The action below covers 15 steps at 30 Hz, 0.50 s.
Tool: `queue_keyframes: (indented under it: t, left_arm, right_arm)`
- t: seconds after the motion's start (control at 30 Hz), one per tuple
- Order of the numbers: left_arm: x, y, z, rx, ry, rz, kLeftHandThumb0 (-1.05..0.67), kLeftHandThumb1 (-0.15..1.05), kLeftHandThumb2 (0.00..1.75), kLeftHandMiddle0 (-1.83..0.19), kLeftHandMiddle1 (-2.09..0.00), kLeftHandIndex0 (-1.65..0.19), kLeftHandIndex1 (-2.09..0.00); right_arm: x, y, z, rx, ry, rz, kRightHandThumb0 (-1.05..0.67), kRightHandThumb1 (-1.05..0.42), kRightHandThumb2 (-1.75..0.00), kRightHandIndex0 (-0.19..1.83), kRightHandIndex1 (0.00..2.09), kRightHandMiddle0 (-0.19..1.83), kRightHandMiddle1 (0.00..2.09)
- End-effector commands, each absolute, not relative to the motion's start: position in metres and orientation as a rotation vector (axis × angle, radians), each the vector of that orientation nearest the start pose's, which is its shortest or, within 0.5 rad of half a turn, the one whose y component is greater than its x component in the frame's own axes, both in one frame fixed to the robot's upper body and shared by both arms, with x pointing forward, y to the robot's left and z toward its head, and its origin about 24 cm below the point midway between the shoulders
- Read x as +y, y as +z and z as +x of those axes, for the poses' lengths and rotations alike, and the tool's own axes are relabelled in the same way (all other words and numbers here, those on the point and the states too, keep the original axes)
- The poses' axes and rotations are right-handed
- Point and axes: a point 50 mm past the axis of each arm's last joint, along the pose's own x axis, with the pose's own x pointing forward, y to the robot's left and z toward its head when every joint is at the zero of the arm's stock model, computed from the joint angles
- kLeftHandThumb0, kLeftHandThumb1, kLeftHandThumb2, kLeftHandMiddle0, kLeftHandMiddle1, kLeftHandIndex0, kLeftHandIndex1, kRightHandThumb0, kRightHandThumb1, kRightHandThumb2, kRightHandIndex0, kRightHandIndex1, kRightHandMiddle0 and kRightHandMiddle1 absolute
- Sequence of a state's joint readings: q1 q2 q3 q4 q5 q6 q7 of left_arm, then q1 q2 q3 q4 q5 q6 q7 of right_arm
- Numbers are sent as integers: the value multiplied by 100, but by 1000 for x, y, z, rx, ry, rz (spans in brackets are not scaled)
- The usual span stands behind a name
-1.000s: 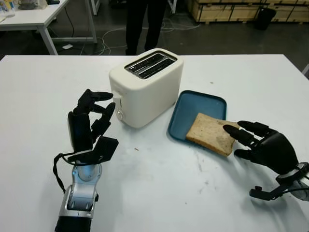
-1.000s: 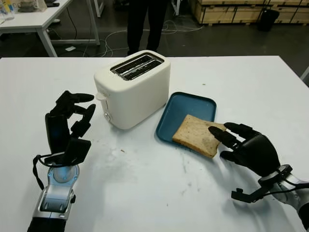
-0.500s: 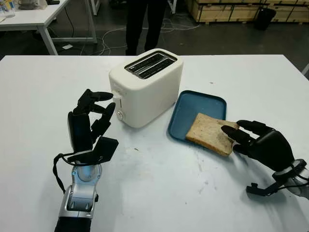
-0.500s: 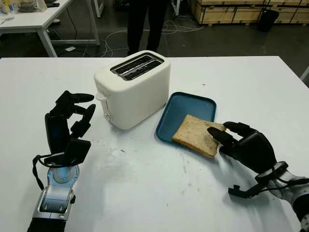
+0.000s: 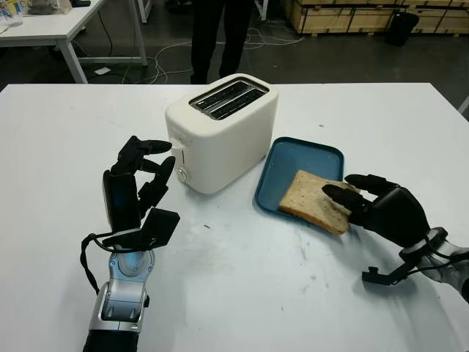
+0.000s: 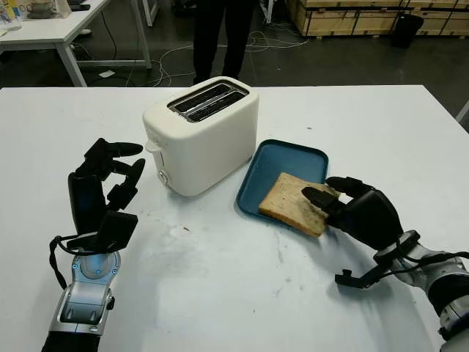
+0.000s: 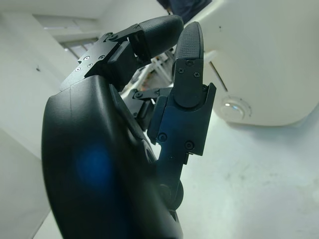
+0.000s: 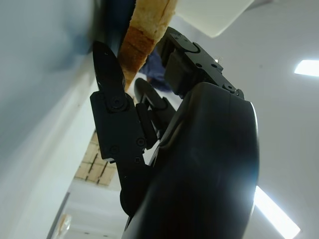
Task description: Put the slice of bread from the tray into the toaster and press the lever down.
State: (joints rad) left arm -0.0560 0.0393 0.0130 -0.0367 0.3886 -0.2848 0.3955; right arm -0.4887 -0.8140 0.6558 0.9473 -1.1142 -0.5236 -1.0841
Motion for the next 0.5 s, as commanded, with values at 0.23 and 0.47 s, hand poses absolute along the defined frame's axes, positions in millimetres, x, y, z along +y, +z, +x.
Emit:
queue_keyframes:
  t: [0.23, 0.47]
  left_arm:
    - [162, 98, 252, -474, 337, 339, -44, 92, 23, -63, -149, -61, -103]
    - [162, 98, 252, -472, 335, 341, -45, 92, 23, -63, -148, -61, -103]
  right_arm:
    - [-266, 33, 279, -736, 248, -1721, -33, -92, -13, 55, 160, 98, 37]
    - [-271, 37, 276, -746, 186, -1646, -43, -92, -39, 72, 174, 45, 168]
